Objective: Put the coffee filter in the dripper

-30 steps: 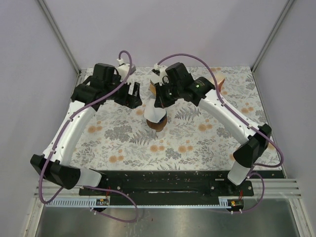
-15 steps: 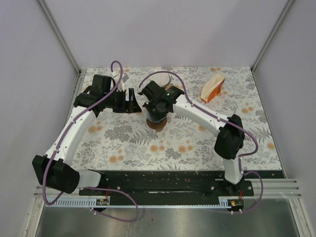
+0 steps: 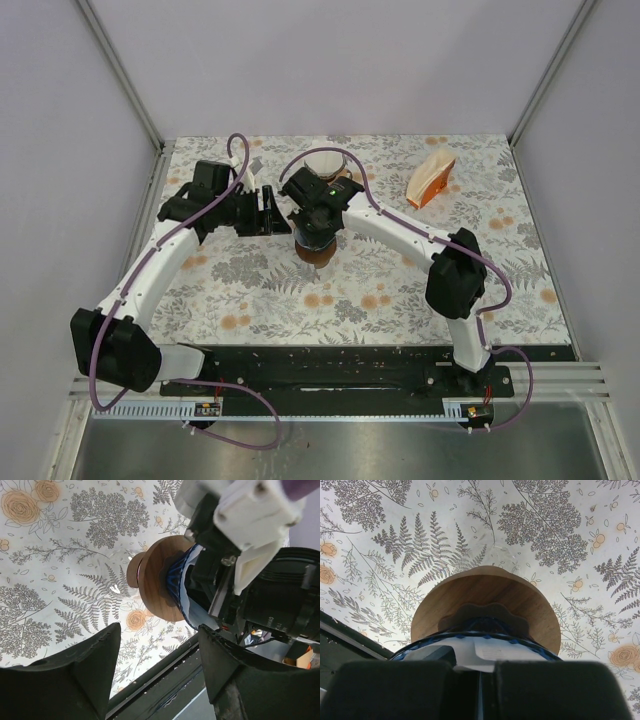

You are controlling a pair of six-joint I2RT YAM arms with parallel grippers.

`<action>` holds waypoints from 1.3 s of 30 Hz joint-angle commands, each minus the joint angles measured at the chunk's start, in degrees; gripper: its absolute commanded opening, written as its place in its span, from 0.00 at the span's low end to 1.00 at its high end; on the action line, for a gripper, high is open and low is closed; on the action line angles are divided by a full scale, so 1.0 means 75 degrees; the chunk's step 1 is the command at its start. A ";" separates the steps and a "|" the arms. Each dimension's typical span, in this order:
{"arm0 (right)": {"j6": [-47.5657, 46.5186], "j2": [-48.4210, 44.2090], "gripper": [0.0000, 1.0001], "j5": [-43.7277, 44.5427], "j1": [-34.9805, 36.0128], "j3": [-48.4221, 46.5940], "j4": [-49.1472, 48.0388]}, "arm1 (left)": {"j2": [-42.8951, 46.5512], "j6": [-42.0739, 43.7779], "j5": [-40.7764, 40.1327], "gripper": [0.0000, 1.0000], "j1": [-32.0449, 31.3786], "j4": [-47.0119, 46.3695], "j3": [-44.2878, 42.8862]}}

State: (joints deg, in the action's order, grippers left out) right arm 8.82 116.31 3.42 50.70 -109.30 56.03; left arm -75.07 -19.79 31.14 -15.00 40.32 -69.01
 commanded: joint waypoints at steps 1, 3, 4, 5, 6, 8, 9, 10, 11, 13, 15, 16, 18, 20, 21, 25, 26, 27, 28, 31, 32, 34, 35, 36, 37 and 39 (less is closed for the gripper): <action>0.0090 0.0464 0.00 0.0247 0.0096 0.0006 0.0041 | 0.0048 -0.0267 0.0231 0.66 0.0020 -0.0559 0.0120; 0.0125 0.0523 0.00 0.0247 0.0096 0.0018 0.0041 | 0.0036 -0.0372 0.0278 0.65 0.0009 -0.0652 0.0178; 0.0136 0.0569 0.00 0.0247 0.0096 0.0030 0.0041 | 0.0036 -0.0454 0.0348 0.65 0.0008 -0.0722 0.0213; 0.0148 0.0605 0.00 0.0247 0.0096 0.0018 0.0053 | 0.0013 -0.0501 0.0441 0.65 -0.0015 -0.0781 0.0213; 0.0137 0.0663 0.00 0.0259 0.0096 -0.0005 0.0088 | -0.0010 -0.0537 0.0524 0.65 -0.0027 -0.0828 0.0237; 0.0160 0.0757 0.00 0.0317 0.0096 -0.0064 0.0170 | -0.0046 -0.0525 0.0618 0.65 -0.0038 -0.0933 0.0249; 0.0148 0.0792 0.00 0.0329 0.0096 -0.0110 0.0216 | -0.0080 -0.0537 0.0583 0.66 -0.0038 -0.0957 0.0272; 0.0160 0.0816 0.00 0.0306 0.0096 -0.0122 0.0240 | -0.0092 -0.0560 0.0571 0.66 -0.0038 -0.0992 0.0318; 0.0148 0.0828 0.00 0.0306 0.0096 -0.0123 0.0263 | -0.0116 -0.0584 0.0583 0.65 -0.0038 -0.1039 0.0389; 0.0160 0.0816 0.00 0.0270 0.0096 -0.0123 0.0264 | -0.0186 -0.0665 0.0699 0.59 -0.0062 -0.1144 0.0541; 0.0160 0.0793 0.00 0.0282 0.0096 -0.0157 0.0275 | -0.0268 -0.0701 0.0712 0.55 -0.0074 -0.1180 0.0565; 0.0148 0.0781 0.00 0.0282 0.0096 -0.0181 0.0275 | -0.0315 -0.0689 0.0677 0.54 -0.0097 -0.1180 0.0553; 0.0125 0.0758 0.00 0.0259 0.0108 -0.0228 0.0299 | -0.0397 -0.0689 0.0653 0.53 -0.0109 -0.1180 0.0507; 0.0078 0.0734 0.00 0.0259 0.0119 -0.0240 0.0287 | -0.0479 -0.0689 0.0653 0.50 -0.0132 -0.1168 0.0437; 0.0055 0.0722 0.00 0.0259 0.0142 -0.0263 0.0310 | -0.0502 -0.0689 0.0677 0.49 -0.0144 -0.1180 0.0413; -0.0097 0.0617 0.00 0.0282 0.0154 -0.0509 0.0474 | -0.0631 -0.0619 0.0583 0.33 -0.0144 -0.1087 0.0366; -0.0156 0.0559 0.02 0.0271 0.0154 -0.0590 0.0498 | -0.0620 -0.0619 0.0583 0.31 -0.0132 -0.1075 0.0377; -0.0203 0.0500 0.04 0.0270 0.0154 -0.0661 0.0521 | -0.0608 -0.0607 0.0571 0.26 -0.0144 -0.1075 0.0378; -0.0226 0.0407 0.06 0.0270 0.0143 -0.0743 0.0521 | -0.0608 -0.0607 0.0583 0.24 -0.0144 -0.1075 0.0366; -0.0344 0.0149 0.15 0.0259 0.0154 -0.0977 0.0487 | -0.0538 -0.0572 0.0548 0.20 -0.0144 -0.1075 0.0377; -0.0379 0.0102 0.16 0.0259 0.0143 -0.1036 0.0486 | -0.0515 -0.0549 0.0513 0.20 -0.0144 -0.1075 0.0389; -0.0472 -0.0016 0.18 0.0259 0.0143 -0.1188 0.0510 | -0.0468 -0.0537 0.0466 0.20 -0.0144 -0.1075 0.0413; -0.0508 -0.0039 0.18 0.0247 0.0143 -0.1247 0.0533 | -0.0433 -0.0525 0.0443 0.19 -0.0144 -0.1075 0.0413; -0.0531 -0.0063 0.18 0.0247 0.0154 -0.1306 0.0556 | -0.0421 -0.0514 0.0431 0.19 -0.0144 -0.1075 0.0413; -0.0566 -0.0075 0.18 0.0247 0.0143 -0.1364 0.0603 | -0.0397 -0.0502 0.0407 0.19 -0.0144 -0.1075 0.0413; -0.0613 -0.0110 0.19 0.0259 0.0143 -0.1481 0.0685 | -0.0362 -0.0490 0.0384 0.19 -0.0144 -0.1075 0.0436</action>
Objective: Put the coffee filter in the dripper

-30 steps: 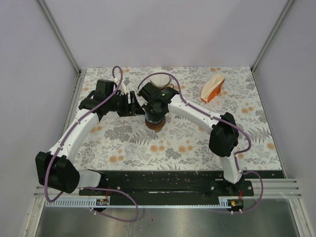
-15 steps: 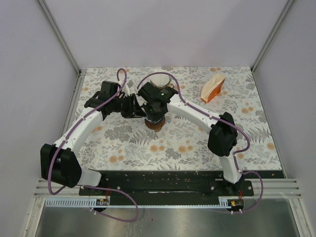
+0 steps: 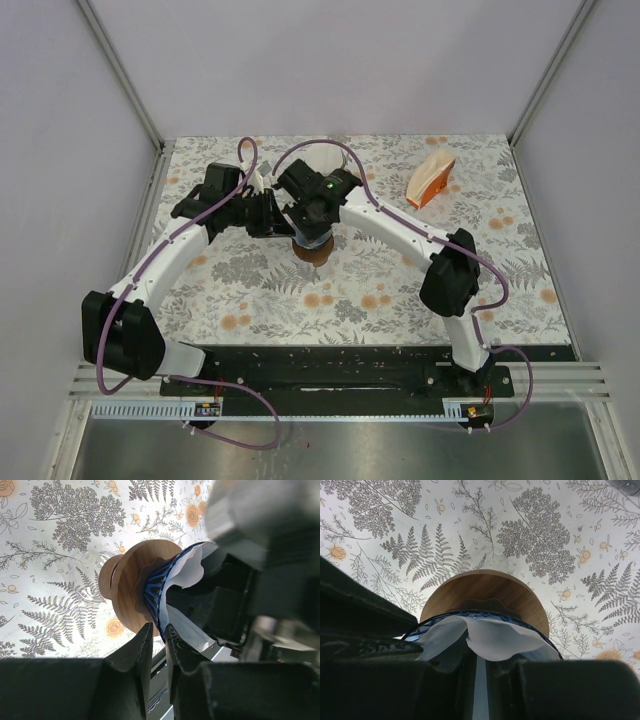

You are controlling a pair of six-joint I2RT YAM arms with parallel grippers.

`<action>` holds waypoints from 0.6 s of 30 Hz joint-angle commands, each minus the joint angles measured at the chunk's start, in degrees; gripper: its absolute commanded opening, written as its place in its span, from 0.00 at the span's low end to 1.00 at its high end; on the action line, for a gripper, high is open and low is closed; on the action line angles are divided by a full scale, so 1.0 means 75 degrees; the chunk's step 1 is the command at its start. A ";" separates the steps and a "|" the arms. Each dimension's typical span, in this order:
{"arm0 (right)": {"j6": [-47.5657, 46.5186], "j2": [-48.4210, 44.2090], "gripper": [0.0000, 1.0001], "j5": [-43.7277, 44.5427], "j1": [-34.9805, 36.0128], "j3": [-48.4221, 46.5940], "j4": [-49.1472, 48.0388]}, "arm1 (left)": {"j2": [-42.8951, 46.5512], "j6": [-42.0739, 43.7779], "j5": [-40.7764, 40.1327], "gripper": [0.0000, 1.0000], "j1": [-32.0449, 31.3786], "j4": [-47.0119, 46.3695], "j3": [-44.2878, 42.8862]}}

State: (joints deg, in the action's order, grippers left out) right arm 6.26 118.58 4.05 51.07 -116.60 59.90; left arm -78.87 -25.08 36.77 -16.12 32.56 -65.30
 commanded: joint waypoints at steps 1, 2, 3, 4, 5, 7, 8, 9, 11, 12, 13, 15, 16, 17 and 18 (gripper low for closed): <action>-0.0284 -0.0424 0.19 0.0186 0.0093 -0.0543 0.0205 | 0.0145 0.0227 -0.0391 0.19 0.0005 -0.0028 -0.0071; -0.0307 -0.0448 0.19 0.0186 0.0093 -0.0590 0.0240 | 0.0157 0.0239 -0.0392 0.19 0.0005 -0.0017 -0.0071; -0.0308 -0.0494 0.19 0.0186 0.0093 -0.0614 0.0263 | 0.0168 0.0239 -0.0392 0.19 0.0005 -0.0028 -0.0071; -0.0331 -0.0530 0.19 0.0198 0.0082 -0.0649 0.0275 | 0.0192 0.0250 -0.0403 0.19 0.0005 -0.0017 -0.0094; -0.0354 -0.0565 0.19 0.0186 0.0081 -0.0696 0.0298 | 0.0192 0.0262 -0.0403 0.19 0.0005 -0.0005 -0.0106; -0.0389 -0.0658 0.19 0.0198 0.0081 -0.0754 0.0334 | 0.0215 0.0285 -0.0427 0.20 0.0005 0.0007 -0.0141; -0.0378 -0.0717 0.19 0.0198 0.0070 -0.0778 0.0357 | 0.0227 0.0297 -0.0427 0.20 0.0005 0.0018 -0.0153; -0.0390 -0.0764 0.20 0.0198 0.0058 -0.0801 0.0380 | 0.0239 0.0309 -0.0427 0.20 0.0005 0.0030 -0.0188; -0.0401 -0.0904 0.20 0.0233 0.0012 -0.0825 0.0369 | 0.0250 0.0321 -0.0438 0.21 0.0016 0.0030 -0.0200; -0.0401 -0.0963 0.20 0.0256 -0.0024 -0.0825 0.0381 | 0.0262 0.0321 -0.0438 0.22 0.0005 0.0042 -0.0223; -0.0401 -0.1010 0.20 0.0268 -0.0059 -0.0837 0.0381 | 0.0274 0.0332 -0.0427 0.23 0.0005 0.0042 -0.0223; -0.0401 -0.1139 0.20 0.0280 -0.0152 -0.0825 0.0346 | 0.0309 0.0356 -0.0427 0.24 0.0016 0.0042 -0.0282; -0.0401 -0.1174 0.20 0.0280 -0.0199 -0.0825 0.0334 | 0.0321 0.0367 -0.0415 0.26 0.0005 0.0042 -0.0305; -0.0390 -0.1233 0.20 0.0280 -0.0235 -0.0825 0.0322 | 0.0321 0.0379 -0.0403 0.28 0.0016 0.0042 -0.0329; -0.0390 -0.1268 0.20 0.0268 -0.0281 -0.0790 0.0299 | 0.0356 0.0379 -0.0380 0.30 0.0005 0.0042 -0.0329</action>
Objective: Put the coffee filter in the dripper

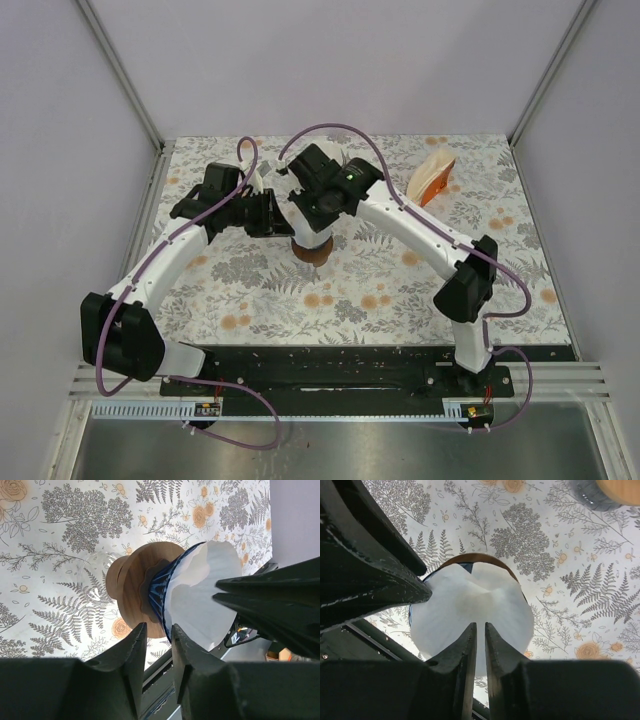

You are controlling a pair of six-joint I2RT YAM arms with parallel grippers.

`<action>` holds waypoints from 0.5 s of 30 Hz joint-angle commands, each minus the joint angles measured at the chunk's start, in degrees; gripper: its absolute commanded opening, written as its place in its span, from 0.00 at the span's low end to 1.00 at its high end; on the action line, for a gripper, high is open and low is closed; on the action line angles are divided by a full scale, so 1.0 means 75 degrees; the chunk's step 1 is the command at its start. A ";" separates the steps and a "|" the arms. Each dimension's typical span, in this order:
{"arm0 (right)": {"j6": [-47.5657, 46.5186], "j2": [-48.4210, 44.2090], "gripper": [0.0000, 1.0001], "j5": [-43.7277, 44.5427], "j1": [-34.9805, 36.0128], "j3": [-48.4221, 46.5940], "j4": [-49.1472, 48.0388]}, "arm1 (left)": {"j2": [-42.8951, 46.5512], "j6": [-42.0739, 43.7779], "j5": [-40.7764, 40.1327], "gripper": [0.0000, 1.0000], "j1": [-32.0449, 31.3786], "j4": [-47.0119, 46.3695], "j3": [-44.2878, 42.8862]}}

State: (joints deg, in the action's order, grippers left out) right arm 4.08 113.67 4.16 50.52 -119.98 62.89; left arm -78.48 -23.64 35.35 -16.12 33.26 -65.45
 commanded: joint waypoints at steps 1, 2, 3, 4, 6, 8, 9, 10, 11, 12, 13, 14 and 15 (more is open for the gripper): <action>-0.0087 -0.0647 0.21 0.0242 -0.0255 -0.0303 -0.0135 | 0.0303 0.0210 -0.0179 0.32 0.0005 -0.0051 -0.0320; -0.0063 -0.0706 0.21 0.0219 -0.0291 -0.0268 -0.0182 | 0.0303 0.0199 -0.0179 0.35 0.0016 -0.0051 -0.0320; -0.0051 -0.0753 0.21 0.0172 -0.0326 -0.0233 -0.0229 | 0.0327 0.0210 -0.0179 0.37 0.0005 -0.0051 -0.0332; -0.0028 -0.0811 0.21 0.0137 -0.0384 -0.0175 -0.0276 | 0.0327 0.0222 -0.0179 0.40 0.0005 -0.0051 -0.0332; 0.0042 -0.0905 0.21 0.0078 -0.0478 -0.0116 -0.0370 | 0.0362 0.0257 -0.0202 0.44 0.0016 -0.0028 -0.0379; 0.0135 -0.1010 0.21 0.0089 -0.0607 -0.0045 -0.0429 | 0.0386 0.0292 -0.0214 0.48 0.0005 -0.0016 -0.0449; 0.0171 -0.1034 0.21 0.0066 -0.0689 0.0001 -0.0464 | 0.0409 0.0316 -0.0225 0.51 0.0005 -0.0004 -0.0449; 0.0253 -0.1116 0.21 0.0078 -0.0759 0.0037 -0.0534 | 0.0409 0.0351 -0.0260 0.54 0.0005 0.0042 -0.0495; 0.0300 -0.1186 0.22 0.0066 -0.0864 0.0106 -0.0604 | 0.0432 0.0397 -0.0272 0.56 0.0016 0.0077 -0.0542; 0.0347 -0.1268 0.22 0.0020 -0.0970 0.0188 -0.0686 | 0.0456 0.0433 -0.0307 0.59 0.0005 0.0112 -0.0601; 0.0394 -0.1385 0.23 -0.0051 -0.1063 0.0259 -0.0779 | 0.0467 0.0479 -0.0331 0.61 0.0016 0.0148 -0.0659; 0.0440 -0.1490 0.25 -0.0109 -0.1192 0.0376 -0.0885 | 0.0502 0.0550 -0.0377 0.64 0.0005 0.0194 -0.0718; 0.0476 -0.1631 0.26 -0.0168 -0.1321 0.0528 -0.1037 | 0.0526 0.0597 -0.0401 0.66 0.0016 0.0230 -0.0777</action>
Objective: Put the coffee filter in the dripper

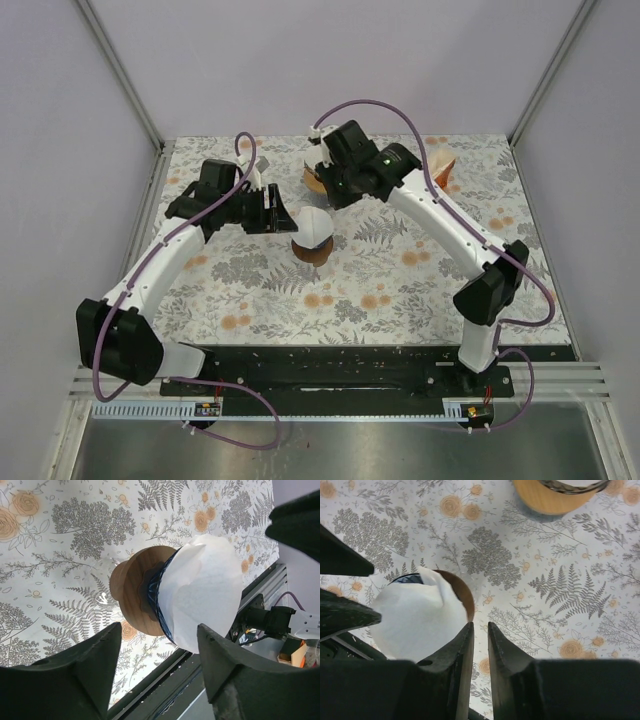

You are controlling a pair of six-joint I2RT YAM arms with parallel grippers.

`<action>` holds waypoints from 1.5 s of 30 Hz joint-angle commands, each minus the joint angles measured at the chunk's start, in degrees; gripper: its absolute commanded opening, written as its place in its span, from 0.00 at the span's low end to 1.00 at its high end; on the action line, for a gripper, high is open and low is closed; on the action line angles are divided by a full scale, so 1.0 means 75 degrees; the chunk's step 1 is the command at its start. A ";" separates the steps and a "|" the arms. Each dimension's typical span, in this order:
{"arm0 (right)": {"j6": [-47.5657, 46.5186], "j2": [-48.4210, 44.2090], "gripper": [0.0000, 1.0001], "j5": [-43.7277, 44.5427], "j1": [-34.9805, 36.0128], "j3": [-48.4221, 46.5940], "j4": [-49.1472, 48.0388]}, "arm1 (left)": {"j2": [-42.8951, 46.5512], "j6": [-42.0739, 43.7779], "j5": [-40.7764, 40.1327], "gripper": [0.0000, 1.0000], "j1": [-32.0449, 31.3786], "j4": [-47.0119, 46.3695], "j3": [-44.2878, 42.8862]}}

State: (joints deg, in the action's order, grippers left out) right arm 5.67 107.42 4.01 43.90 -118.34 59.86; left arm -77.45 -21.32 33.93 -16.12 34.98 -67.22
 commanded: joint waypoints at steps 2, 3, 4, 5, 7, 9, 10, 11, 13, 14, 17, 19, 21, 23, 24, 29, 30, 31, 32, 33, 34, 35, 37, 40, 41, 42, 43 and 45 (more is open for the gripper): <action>0.0380 -0.1067 0.30 -0.0206 -0.0812 0.0660 -0.0971 | 0.0413 0.0440 -0.0363 0.72 0.0051 0.0128 -0.0739; 0.0438 -0.1184 0.33 -0.0195 -0.1035 0.0859 -0.1158 | 0.0413 0.0533 -0.0434 0.75 0.0086 0.0222 -0.0868; 0.0497 -0.1348 0.37 -0.0218 -0.1234 0.1035 -0.1311 | 0.0401 0.0604 -0.0551 0.78 0.0168 0.0304 -0.1032; 0.0567 -0.1500 0.43 -0.0230 -0.1515 0.1246 -0.1464 | 0.0389 0.0674 -0.0656 0.80 0.0273 0.0409 -0.1207; 0.0650 -0.1828 0.59 -0.0149 -0.1995 0.1761 -0.1920 | 0.0377 0.0815 -0.0984 0.85 0.0589 0.0433 -0.1477; 0.0766 -0.2203 0.77 -0.0008 -0.2534 0.2417 -0.2458 | 0.0471 0.0967 -0.1522 0.91 0.0952 0.0224 -0.1572; 0.0848 -0.2414 0.82 0.0027 -0.2838 0.2791 -0.2705 | 0.0518 0.1014 -0.1884 0.94 0.1151 0.0002 -0.1491; 0.0930 -0.2578 0.85 0.0051 -0.3120 0.3108 -0.2986 | 0.0611 0.1108 -0.2328 0.96 0.1327 -0.0221 -0.1374; 0.1094 -0.2965 0.95 0.0319 -0.3718 0.4045 -0.3583 | 0.0822 0.1260 -0.3300 0.99 0.1632 -0.0934 -0.0989; 0.1177 -0.3152 0.98 0.0506 -0.3952 0.4397 -0.3899 | 0.0916 0.1377 -0.3712 0.99 0.1773 -0.1297 -0.0754; 0.1248 -0.3749 0.99 0.1116 -0.4632 0.5569 -0.4895 | 0.1022 0.1787 -0.5107 0.99 0.2113 -0.2305 -0.0109; 0.1108 -0.4067 0.99 0.1480 -0.4938 0.6272 -0.5702 | 0.1022 0.2184 -0.5984 0.99 0.2312 -0.3125 0.0371; 0.0792 -0.4266 0.99 0.2098 -0.5091 0.6940 -0.6430 | 0.0987 0.2606 -0.6514 0.99 0.2488 -0.3957 0.0944; 0.0627 -0.4361 1.00 0.2836 -0.5115 0.7608 -0.7169 | 0.0894 0.2796 -0.7029 0.99 0.2594 -0.4626 0.1460; 0.0615 -0.4408 0.99 0.3200 -0.5115 0.7901 -0.7590 | 0.0823 0.3028 -0.7195 0.99 0.2641 -0.4942 0.1660; 0.0276 -0.4595 0.99 0.3719 -0.5138 0.9740 -1.0073 | 0.0425 0.3113 -0.7138 0.99 0.2887 -0.5776 0.2644; 0.0194 -0.4619 1.00 0.3708 -0.5138 0.9930 -1.0589 | 0.0366 0.3054 -0.7056 0.99 0.2922 -0.5905 0.2786; 0.0135 -0.4607 0.99 0.3696 -0.5138 1.0326 -1.1012 | 0.0273 0.3007 -0.6986 0.99 0.2946 -0.6022 0.2949; 0.0076 -0.4596 0.99 0.3673 -0.5138 1.0481 -1.1480 | 0.0179 0.2961 -0.6997 0.99 0.2946 -0.6116 0.3067; 0.0041 -0.4561 0.99 0.3661 -0.5150 1.0761 -1.1809 | 0.0097 0.2890 -0.6997 0.99 0.2958 -0.6210 0.3184; -0.0041 -0.4526 0.99 0.3661 -0.5139 1.0926 -1.2103 | -0.0020 0.2878 -0.7009 0.99 0.2958 -0.6281 0.3290; -0.0099 -0.4456 0.99 0.3684 -0.5138 1.1044 -1.2303 | -0.0125 0.2878 -0.7032 0.99 0.2958 -0.6351 0.3372; -0.0217 -0.4292 0.99 0.3777 -0.5150 1.1220 -1.2666 | -0.0360 0.2539 -0.6882 0.99 0.2970 -0.6086 0.3234; -0.0427 -0.3999 0.99 0.3836 -0.5150 1.1548 -1.3345 | -0.0618 0.2398 -0.6623 0.99 0.2970 -0.5976 0.3255; -0.0498 -0.3893 0.99 0.3825 -0.5150 1.1665 -1.3591 | -0.0619 0.2363 -0.6483 0.99 0.2981 -0.6209 0.3395; -0.0568 -0.3788 0.99 0.3825 -0.5150 1.1782 -1.3896 | -0.0619 0.2328 -0.6400 0.99 0.2981 -0.6466 0.3547; -0.0650 -0.3683 0.99 0.3825 -0.5150 1.1888 -1.4281 | -0.0595 0.2223 -0.6283 0.99 0.2993 -0.6747 0.3746; -0.0976 -0.3623 0.99 0.3709 -0.5150 1.2017 -1.4614 | -0.0560 0.2152 -0.6061 0.99 0.2981 -0.7159 0.4040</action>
State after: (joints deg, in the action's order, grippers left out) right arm 2.96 78.83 30.59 5.45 -30.33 -37.23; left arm -82.32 -2.68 -15.38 5.96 -9.32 -40.23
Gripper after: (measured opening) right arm 0.993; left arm 0.988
